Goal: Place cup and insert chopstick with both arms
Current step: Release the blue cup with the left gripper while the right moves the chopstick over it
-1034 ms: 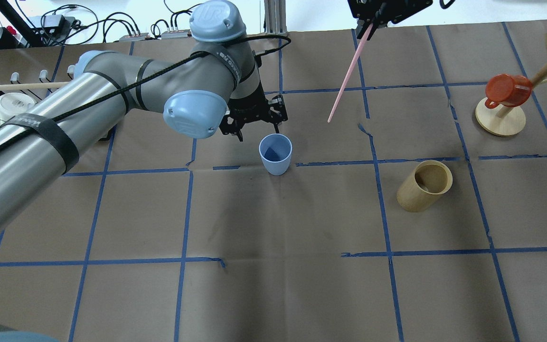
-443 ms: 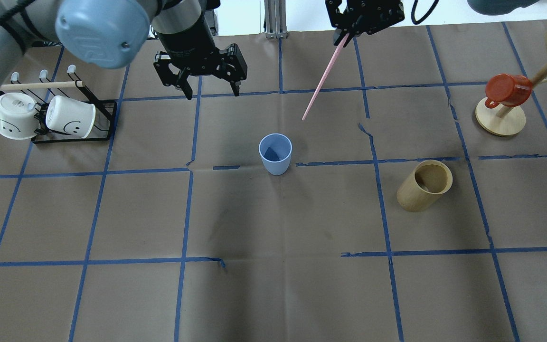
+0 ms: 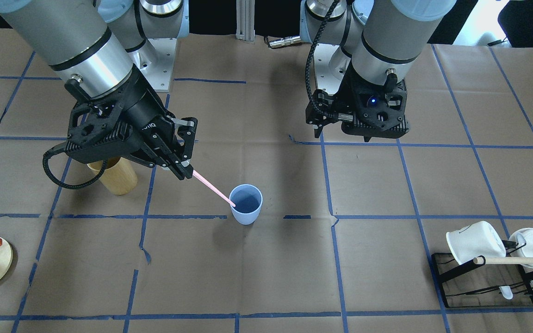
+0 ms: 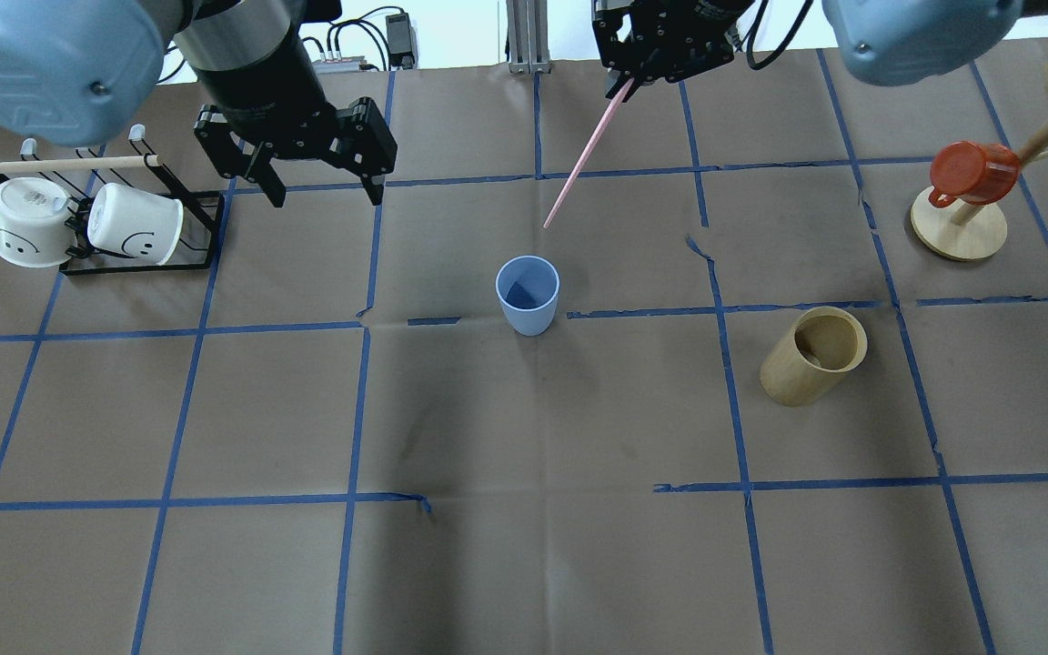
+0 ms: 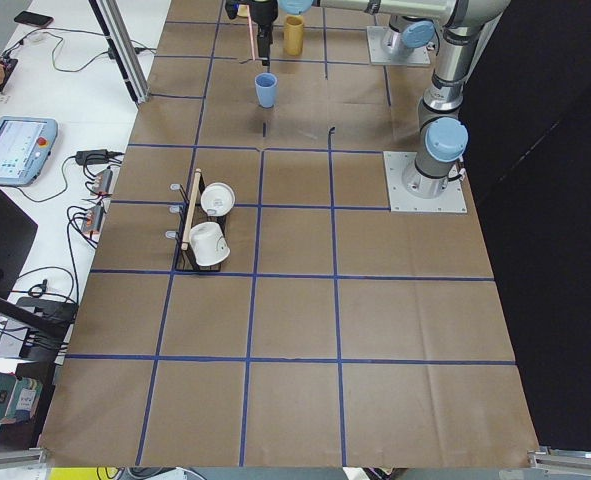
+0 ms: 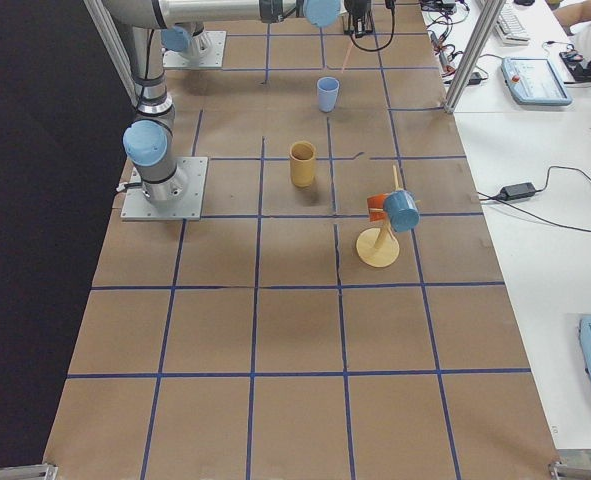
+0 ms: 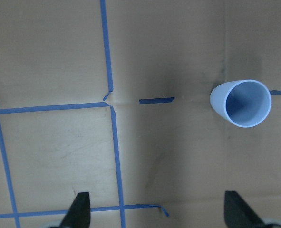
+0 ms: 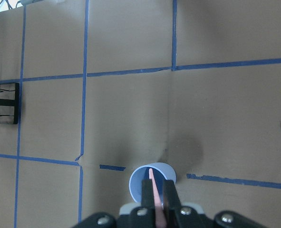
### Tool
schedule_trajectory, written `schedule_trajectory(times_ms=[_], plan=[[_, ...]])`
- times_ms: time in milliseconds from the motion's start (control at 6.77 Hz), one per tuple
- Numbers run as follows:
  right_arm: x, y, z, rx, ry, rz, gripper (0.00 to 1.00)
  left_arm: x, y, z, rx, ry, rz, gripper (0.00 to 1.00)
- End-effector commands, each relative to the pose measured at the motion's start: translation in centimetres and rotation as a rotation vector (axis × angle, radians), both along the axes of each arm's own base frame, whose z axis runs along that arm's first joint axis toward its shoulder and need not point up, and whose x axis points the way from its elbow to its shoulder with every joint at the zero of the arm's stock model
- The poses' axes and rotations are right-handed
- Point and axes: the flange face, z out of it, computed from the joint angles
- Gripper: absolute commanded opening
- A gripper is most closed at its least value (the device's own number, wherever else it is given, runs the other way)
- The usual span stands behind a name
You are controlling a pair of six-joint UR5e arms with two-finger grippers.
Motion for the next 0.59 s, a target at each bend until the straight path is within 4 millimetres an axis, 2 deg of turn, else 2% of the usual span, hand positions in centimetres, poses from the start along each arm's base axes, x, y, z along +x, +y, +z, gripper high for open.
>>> schedule_trajectory(times_ms=[0, 148, 443], plan=[[0.2, 0.6, -4.9, -0.028, -0.006, -0.002, 0.03, 2.5, 3.8, 0.0, -0.003, -0.018, 0.02, 1.0], [0.2, 0.8, -5.6, -0.008, -0.01, -0.024, 0.03, 2.9, 3.7, 0.4, -0.019, -0.02, 0.031, 1.0], [1.4, 1.5, -4.7, -0.007, -0.024, -0.039, 0.03, 3.1, 3.4, 1.0, -0.033, -0.023, 0.036, 1.0]])
